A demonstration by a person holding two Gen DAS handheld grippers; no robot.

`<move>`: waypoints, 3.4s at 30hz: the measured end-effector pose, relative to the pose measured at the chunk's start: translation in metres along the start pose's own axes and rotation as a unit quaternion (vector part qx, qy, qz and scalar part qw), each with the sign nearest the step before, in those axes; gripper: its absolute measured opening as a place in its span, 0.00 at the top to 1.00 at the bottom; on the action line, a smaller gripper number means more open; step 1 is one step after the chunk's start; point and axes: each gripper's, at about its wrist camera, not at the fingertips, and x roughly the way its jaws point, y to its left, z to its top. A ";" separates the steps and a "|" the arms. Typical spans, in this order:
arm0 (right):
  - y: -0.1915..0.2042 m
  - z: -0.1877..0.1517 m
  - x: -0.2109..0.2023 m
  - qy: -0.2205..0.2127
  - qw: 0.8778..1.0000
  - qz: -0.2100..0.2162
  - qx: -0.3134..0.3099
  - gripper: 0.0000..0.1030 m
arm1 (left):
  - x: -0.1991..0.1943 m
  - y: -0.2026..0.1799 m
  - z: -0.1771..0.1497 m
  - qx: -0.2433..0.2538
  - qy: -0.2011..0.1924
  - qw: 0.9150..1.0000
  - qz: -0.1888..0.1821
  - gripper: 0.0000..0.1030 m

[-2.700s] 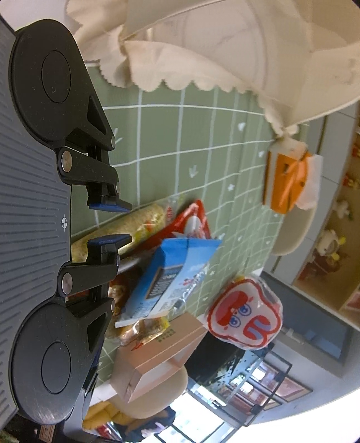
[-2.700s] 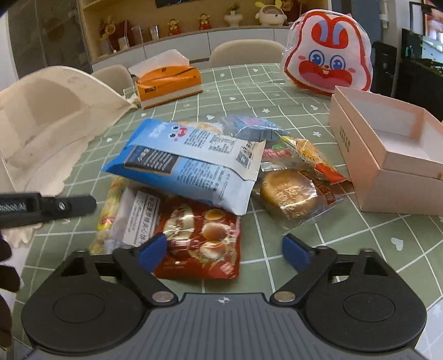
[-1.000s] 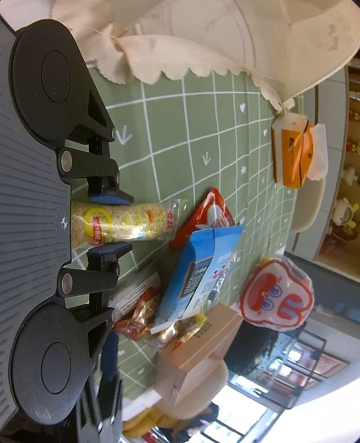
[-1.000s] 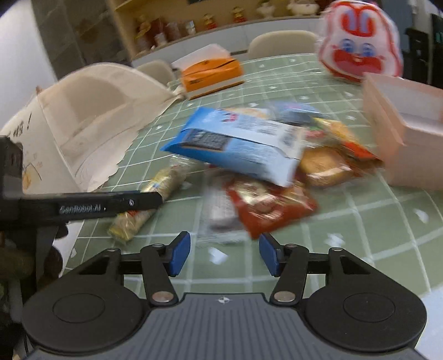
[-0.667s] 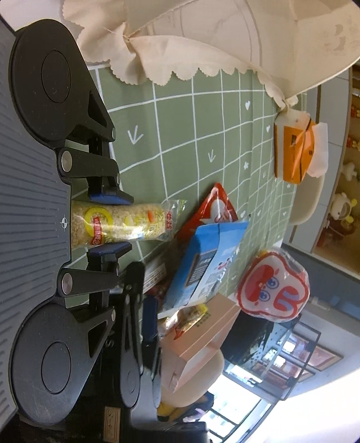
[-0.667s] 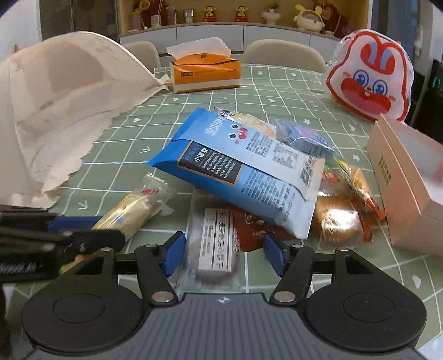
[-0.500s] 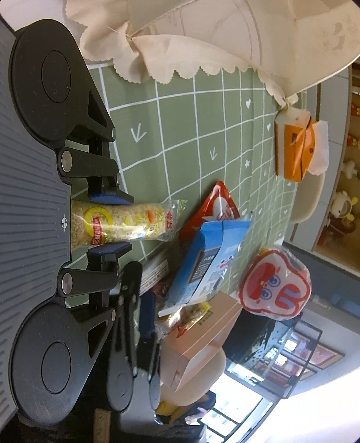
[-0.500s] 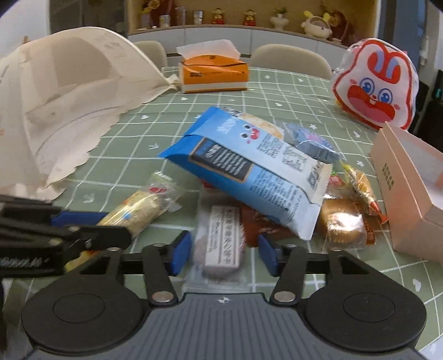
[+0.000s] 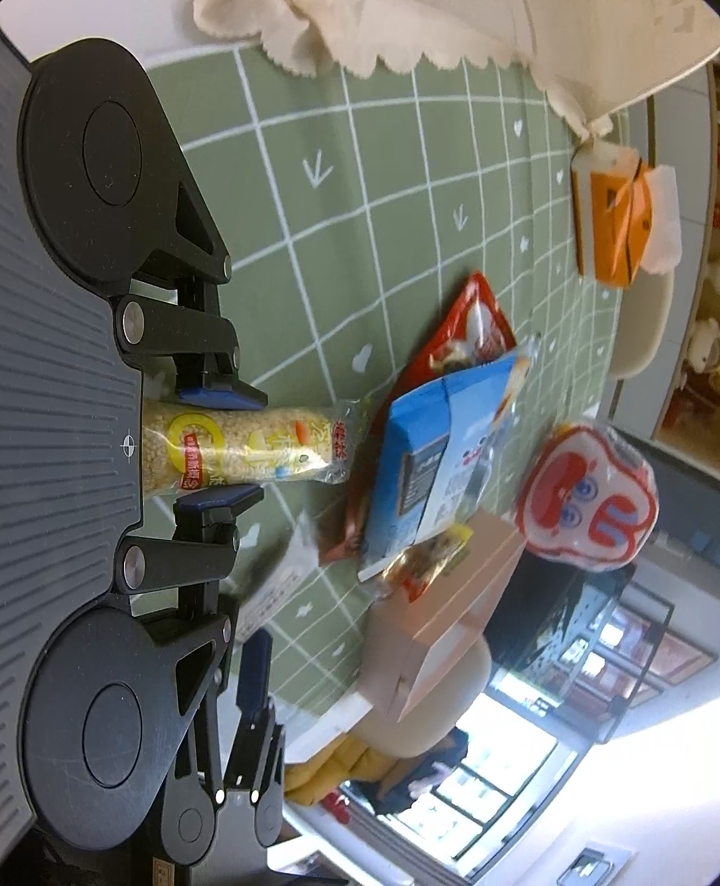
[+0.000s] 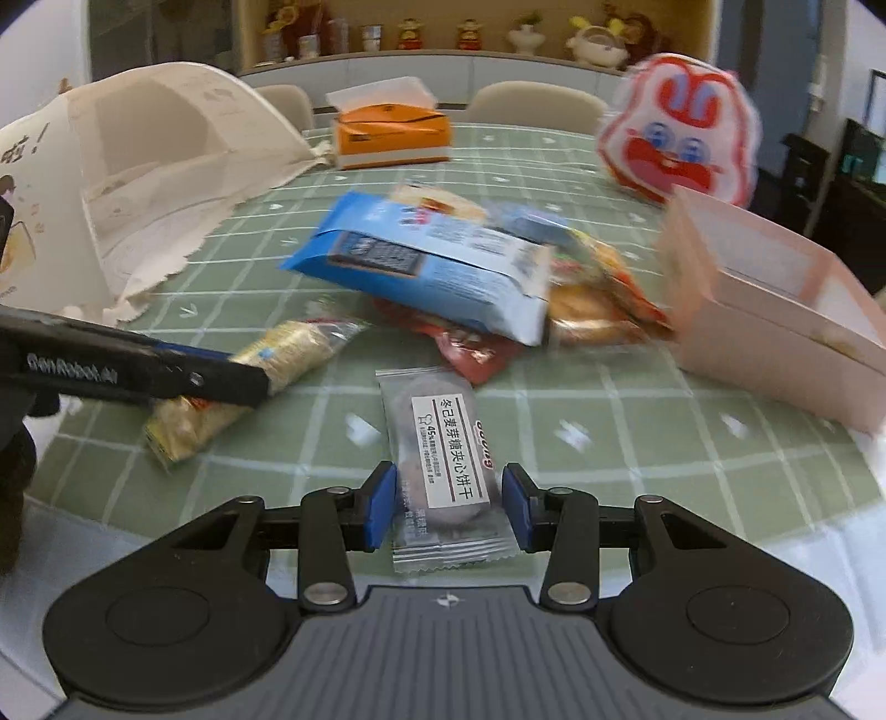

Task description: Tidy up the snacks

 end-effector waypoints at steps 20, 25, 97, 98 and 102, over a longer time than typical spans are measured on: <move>0.004 -0.009 0.001 -0.032 0.999 -0.003 0.020 0.55 | 0.003 -0.022 -0.010 0.043 0.000 0.999 -0.003 0.67; 0.013 -0.013 -0.006 -0.033 0.999 -0.004 0.000 0.61 | 0.003 -0.030 -0.011 0.057 0.000 0.998 0.014 0.67; -0.075 0.062 0.009 -0.101 0.990 -0.048 0.087 0.38 | 0.052 0.002 0.068 0.000 -0.025 1.000 -0.009 0.67; -0.073 0.060 0.009 -0.092 0.991 -0.034 0.091 0.38 | 0.053 0.000 0.065 0.005 -0.025 1.000 -0.010 0.67; -0.061 0.046 0.019 -0.044 0.995 -0.021 0.091 0.38 | 0.053 0.002 0.061 0.008 -0.029 0.999 -0.016 0.67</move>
